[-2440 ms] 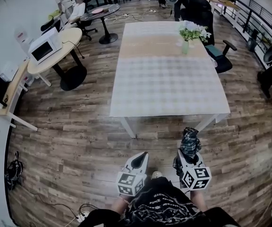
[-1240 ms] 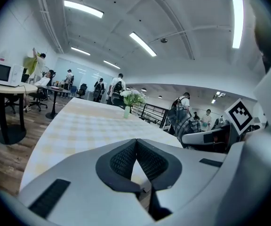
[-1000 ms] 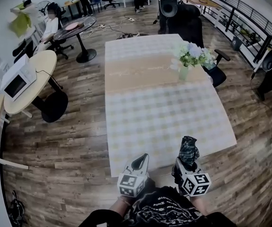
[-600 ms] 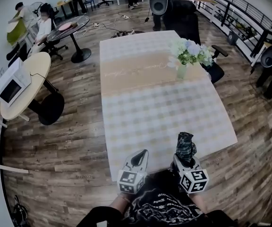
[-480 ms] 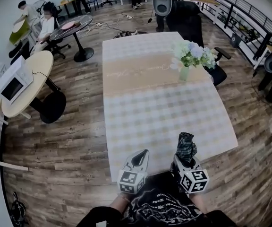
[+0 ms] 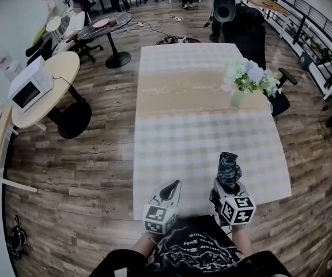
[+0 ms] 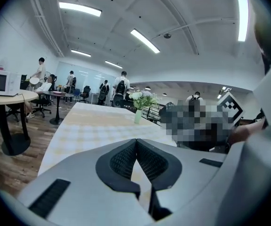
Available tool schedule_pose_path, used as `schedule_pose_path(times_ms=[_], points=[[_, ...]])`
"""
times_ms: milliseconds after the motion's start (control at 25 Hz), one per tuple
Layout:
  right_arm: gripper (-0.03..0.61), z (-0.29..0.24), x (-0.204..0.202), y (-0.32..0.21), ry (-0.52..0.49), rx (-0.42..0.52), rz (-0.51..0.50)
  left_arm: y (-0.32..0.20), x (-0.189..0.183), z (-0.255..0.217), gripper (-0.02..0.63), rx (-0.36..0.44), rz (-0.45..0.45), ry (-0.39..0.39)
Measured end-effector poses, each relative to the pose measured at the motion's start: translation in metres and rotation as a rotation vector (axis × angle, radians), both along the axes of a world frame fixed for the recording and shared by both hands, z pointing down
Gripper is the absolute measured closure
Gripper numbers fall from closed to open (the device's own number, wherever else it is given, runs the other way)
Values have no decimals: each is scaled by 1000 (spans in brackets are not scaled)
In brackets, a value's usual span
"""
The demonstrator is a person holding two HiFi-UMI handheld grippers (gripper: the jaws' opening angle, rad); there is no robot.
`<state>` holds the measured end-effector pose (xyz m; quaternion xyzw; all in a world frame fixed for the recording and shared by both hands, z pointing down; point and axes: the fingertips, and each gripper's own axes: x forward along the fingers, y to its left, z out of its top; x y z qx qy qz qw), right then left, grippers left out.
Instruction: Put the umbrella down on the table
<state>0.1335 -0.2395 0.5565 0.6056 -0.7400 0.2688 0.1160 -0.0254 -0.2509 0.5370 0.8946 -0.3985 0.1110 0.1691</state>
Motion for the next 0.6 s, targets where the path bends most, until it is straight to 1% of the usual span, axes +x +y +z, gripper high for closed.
schedule_pose_path(times_ms=[160,280,480,600], points=[[387,3,11,-37,47,-29,-52,-5,0,0,595,-2,-36,-14],[387,13,17,-62,65,-79,-76,-9,-4,-1,595,-4,-66,-20],[387,40,20,-98,99,-166,-121,-18,1,-5,595,11,-73,-24],[387,57,22,-121,127,-221,-125,-23,3,-6,595,23,-71,-42]])
